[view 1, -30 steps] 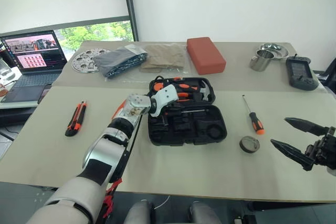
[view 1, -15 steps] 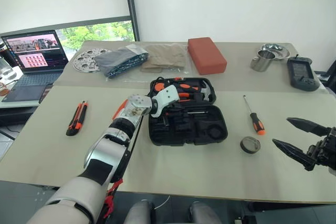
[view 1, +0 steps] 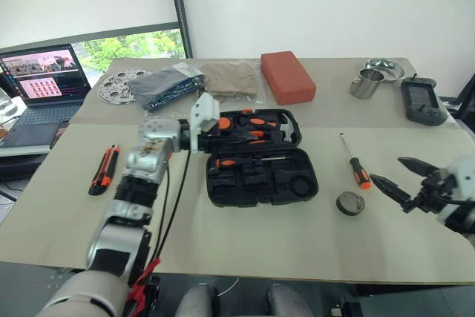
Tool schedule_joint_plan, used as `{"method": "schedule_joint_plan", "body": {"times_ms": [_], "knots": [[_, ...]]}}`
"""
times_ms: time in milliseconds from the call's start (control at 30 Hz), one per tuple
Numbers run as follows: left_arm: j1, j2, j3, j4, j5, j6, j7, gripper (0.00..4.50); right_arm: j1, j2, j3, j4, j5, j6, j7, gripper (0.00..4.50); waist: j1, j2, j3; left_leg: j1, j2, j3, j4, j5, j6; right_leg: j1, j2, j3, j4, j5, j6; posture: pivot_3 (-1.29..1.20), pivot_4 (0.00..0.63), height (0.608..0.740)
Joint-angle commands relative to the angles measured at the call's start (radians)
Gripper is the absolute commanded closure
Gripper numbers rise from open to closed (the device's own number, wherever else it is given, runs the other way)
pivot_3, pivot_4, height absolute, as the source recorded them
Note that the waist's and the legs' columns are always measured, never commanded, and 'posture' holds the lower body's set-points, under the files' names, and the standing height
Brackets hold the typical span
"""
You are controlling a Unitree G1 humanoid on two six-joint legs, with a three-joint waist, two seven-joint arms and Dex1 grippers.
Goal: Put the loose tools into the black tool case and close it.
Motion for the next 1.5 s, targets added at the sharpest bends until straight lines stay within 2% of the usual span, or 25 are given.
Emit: {"method": "schedule_joint_plan", "body": {"times_ms": [33, 167, 200, 267, 567, 667, 767, 1000, 1067, 1267, 1500], "knots": [[0.023, 0.085, -0.004, -0.184, -0.041, 0.102, -0.011, 4.45, -0.086, -0.015, 0.053, -0.035, -0.029, 0.164, -0.116, 0.0, 0.002, 0.0, 0.0, 0.0, 0.0, 0.0, 0.0, 0.0, 0.0, 0.0, 0.0, 0.0, 0.0, 0.0, 0.0, 0.0, 0.15, 0.74], [0.029, 0.118, 0.039, -0.285, -0.105, 0.205, 0.048, 4.45, -0.19, -0.023, 0.117, 0.043, -0.066, 0.33, -0.194, 0.0, 0.01, 0.0, 0.0, 0.0, 0.0, -0.003, 0.001, 0.0, 0.0, 0.001, 0.0, 0.0, -0.001, 0.0, 0.0, 0.0, 0.15, 0.74], [0.031, 0.126, 0.042, -0.305, -0.113, 0.222, 0.06, 3.93, -0.208, -0.026, 0.132, 0.066, -0.08, 0.336, -0.195, 0.0, 0.012, 0.0, 0.0, 0.0, 0.0, -0.004, 0.001, 0.0, 0.0, 0.001, -0.001, 0.0, -0.001, 0.0, 0.0, 0.0, 0.15, 0.74], [0.037, 0.139, 0.044, -0.334, -0.12, 0.244, 0.083, 3.44, -0.244, -0.032, 0.167, 0.105, -0.101, 0.356, -0.193, 0.0, 0.014, 0.0, 0.0, -0.001, -0.001, -0.005, 0.001, 0.0, 0.0, 0.001, -0.001, 0.0, -0.001, 0.0, 0.0, 0.0, 0.15, 0.74], [0.064, 0.205, 0.046, -0.423, -0.154, 0.314, 0.12, 0.05, -0.379, -0.032, 0.236, 0.293, -0.186, 0.367, -0.21, 0.0, 0.006, 0.0, 0.001, -0.001, 0.0, -0.006, 0.0, 0.0, 0.0, 0.0, 0.0, 0.0, -0.002, 0.0, 0.0, 0.0, 0.15, 0.74], [0.078, 0.244, 0.04, -0.446, -0.153, 0.336, 0.119, 0.05, -0.394, -0.037, 0.244, 0.315, -0.192, 0.376, -0.194, 0.0, 0.003, 0.0, 0.001, -0.001, 0.0, -0.007, 0.0, 0.0, 0.0, 0.0, 0.0, 0.0, -0.002, 0.0, 0.0, 0.0, 0.15, 0.74], [0.095, 0.278, 0.045, -0.466, -0.163, 0.361, 0.122, 0.0, -0.401, -0.043, 0.255, 0.319, -0.198, 0.386, -0.178, 0.72, 0.003, 0.001, 0.001, -0.001, 0.0, -0.007, 0.0, 0.0, 0.0, 0.0, 0.001, 0.0, -0.002, 0.0, 0.0, 0.0, 0.15, 0.74], [0.111, 0.318, 0.03, -0.484, -0.179, 0.38, 0.113, 0.0, -0.385, -0.054, 0.265, 0.306, -0.214, 0.405, -0.161, 3.1, 0.004, 0.001, 0.001, -0.001, 0.0, -0.008, 0.0, 0.0, 0.0, 0.0, 0.001, 0.0, -0.002, 0.0, 0.0, 0.0, 0.15, 0.74], [0.103, 0.318, 0.027, -0.477, -0.179, 0.378, 0.115, 0.0, -0.385, -0.059, 0.253, 0.302, -0.217, 0.397, -0.17, 3.57, 0.004, 0.001, 0.001, -0.001, 0.0, -0.008, 0.0, 0.0, 0.0, 0.0, 0.001, 0.0, -0.002, 0.0, 0.0, 0.0, 0.15, 0.74], [0.099, 0.32, 0.044, -0.476, -0.196, 0.389, 0.12, 0.0, -0.413, -0.072, 0.214, 0.268, -0.213, 0.336, -0.185, 3.56, 0.005, 0.001, 0.002, -0.001, 0.0, -0.008, 0.0, 0.0, 0.0, 0.0, 0.001, 0.0, -0.002, 0.0, 0.0, 0.0, 0.15, 0.74], [0.138, 0.361, 0.112, -0.498, -0.23, 0.42, 0.159, 0.0, -0.444, -0.086, 0.27, 0.211, -0.207, 0.043, 0.009, 3.56, -0.014, 0.003, 0.004, 0.0, 0.001, -0.008, 0.0, 0.0, 0.0, 0.0, 0.003, 0.0, -0.002, -0.001, 0.0, 0.0, 0.15, 0.74]]}}
